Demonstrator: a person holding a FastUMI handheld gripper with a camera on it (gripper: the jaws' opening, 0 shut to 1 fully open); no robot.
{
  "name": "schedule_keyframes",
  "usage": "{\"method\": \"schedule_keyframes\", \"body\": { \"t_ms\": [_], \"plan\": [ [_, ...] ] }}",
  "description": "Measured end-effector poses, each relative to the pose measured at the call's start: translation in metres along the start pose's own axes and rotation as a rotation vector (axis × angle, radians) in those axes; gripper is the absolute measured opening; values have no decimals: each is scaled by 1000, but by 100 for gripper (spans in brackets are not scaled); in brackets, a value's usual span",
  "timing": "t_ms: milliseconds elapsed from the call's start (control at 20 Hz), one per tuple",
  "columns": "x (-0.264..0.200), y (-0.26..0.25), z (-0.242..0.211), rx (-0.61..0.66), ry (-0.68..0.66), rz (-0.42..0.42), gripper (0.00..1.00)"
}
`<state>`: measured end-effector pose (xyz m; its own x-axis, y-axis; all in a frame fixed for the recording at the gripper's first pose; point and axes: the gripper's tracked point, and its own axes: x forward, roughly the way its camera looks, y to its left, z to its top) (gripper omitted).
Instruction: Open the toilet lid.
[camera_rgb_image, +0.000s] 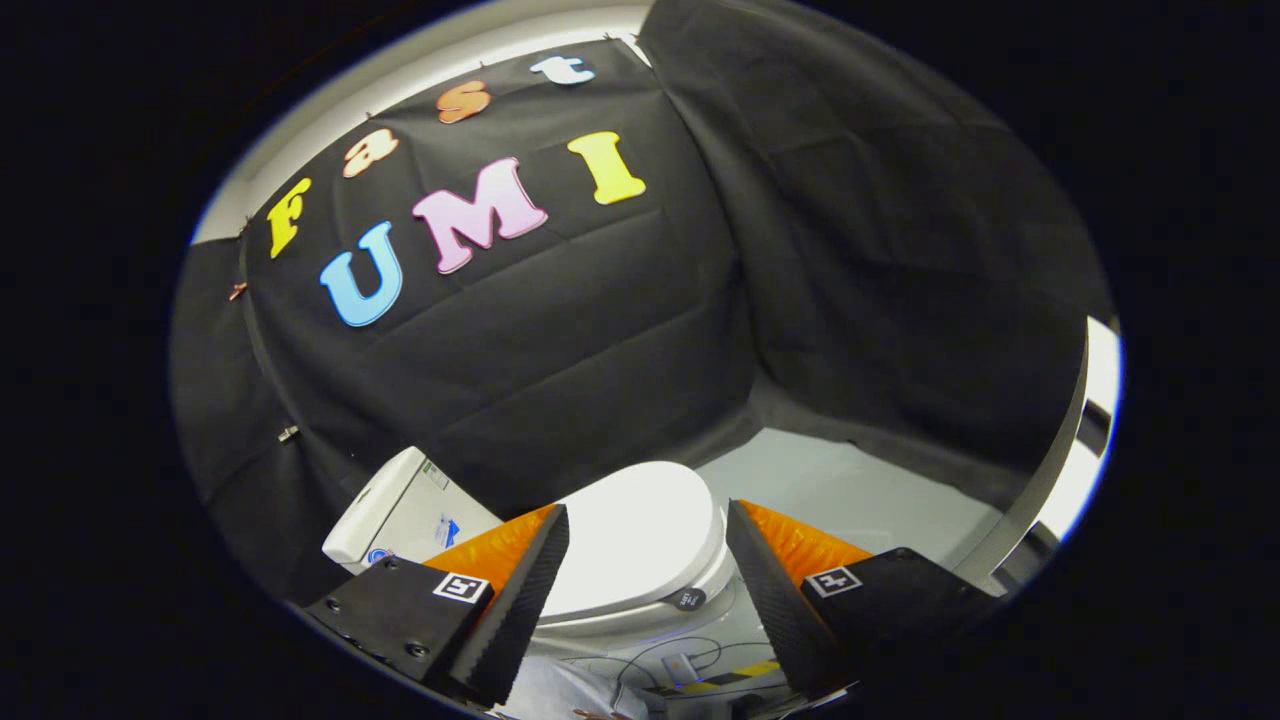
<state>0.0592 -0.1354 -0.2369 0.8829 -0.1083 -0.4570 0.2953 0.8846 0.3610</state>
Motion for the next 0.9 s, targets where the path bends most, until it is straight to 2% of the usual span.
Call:
{"method": "schedule_keyframes", "body": {
  "t_ms": [400,750,900],
  "plan": [
    [73,-39,-94,186,189,43,96],
    [120,-77,-170,345,335,13,96],
    [135,-85,-200,414,387,14,88]
  ]
}}
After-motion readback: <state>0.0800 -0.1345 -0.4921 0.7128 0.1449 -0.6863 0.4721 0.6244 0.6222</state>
